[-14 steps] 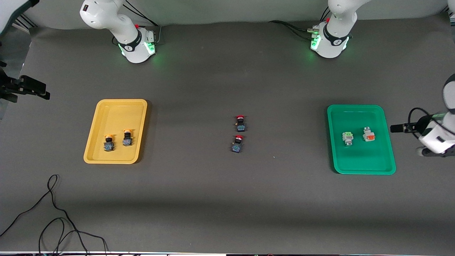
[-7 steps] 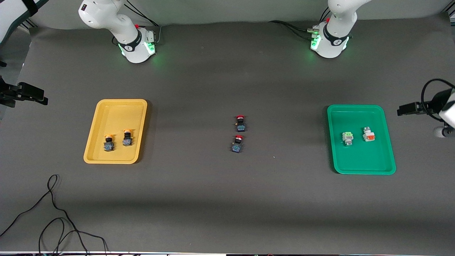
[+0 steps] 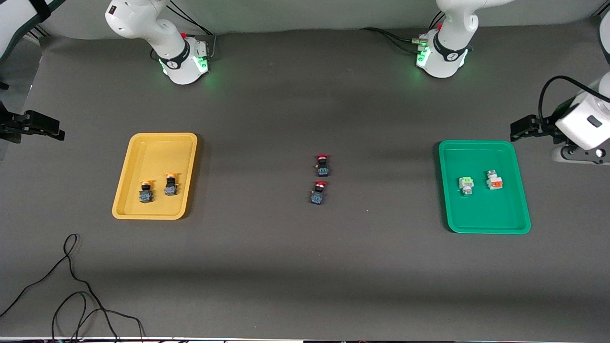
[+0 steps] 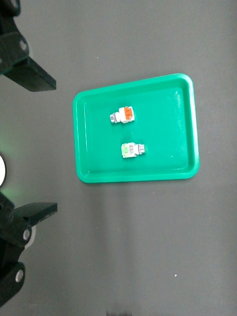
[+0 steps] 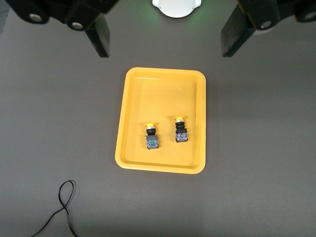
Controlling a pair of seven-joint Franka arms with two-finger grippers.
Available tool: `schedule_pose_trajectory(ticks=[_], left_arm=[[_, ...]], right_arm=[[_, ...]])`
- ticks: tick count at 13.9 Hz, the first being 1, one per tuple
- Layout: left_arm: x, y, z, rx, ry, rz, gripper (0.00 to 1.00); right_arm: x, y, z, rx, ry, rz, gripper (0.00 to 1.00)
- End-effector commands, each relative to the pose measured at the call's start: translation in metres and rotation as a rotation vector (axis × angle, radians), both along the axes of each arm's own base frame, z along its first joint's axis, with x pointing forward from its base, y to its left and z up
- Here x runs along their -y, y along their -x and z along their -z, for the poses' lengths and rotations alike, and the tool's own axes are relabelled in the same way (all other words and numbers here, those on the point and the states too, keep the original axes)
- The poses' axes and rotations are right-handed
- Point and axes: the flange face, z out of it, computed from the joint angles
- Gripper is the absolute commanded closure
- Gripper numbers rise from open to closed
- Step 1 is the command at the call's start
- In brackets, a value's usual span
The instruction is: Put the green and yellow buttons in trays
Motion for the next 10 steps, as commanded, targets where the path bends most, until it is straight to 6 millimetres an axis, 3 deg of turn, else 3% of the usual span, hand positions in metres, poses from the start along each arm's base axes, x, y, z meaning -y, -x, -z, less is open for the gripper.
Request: schedule_pose_trajectory(ticks=[1,6,10], left_arm=[[0.016,0.01,-0.008,0.004,0.011,-0.005,0.0],[0.018,0.011,-0.014,0.012,0.024,-0.003,0.0],[0.013,0.013,-0.018,0.001,0.02,-0.003,0.0]], right_arm=[[0.009,-0.002,0.006,-0.025,-0.017,0.021,0.0],[0.039,-0.009,0.018,-0.047,-0.116,0.074,0.0],[0.042,-0.013,0.012,-0.071,-0.083,0.031,0.0]])
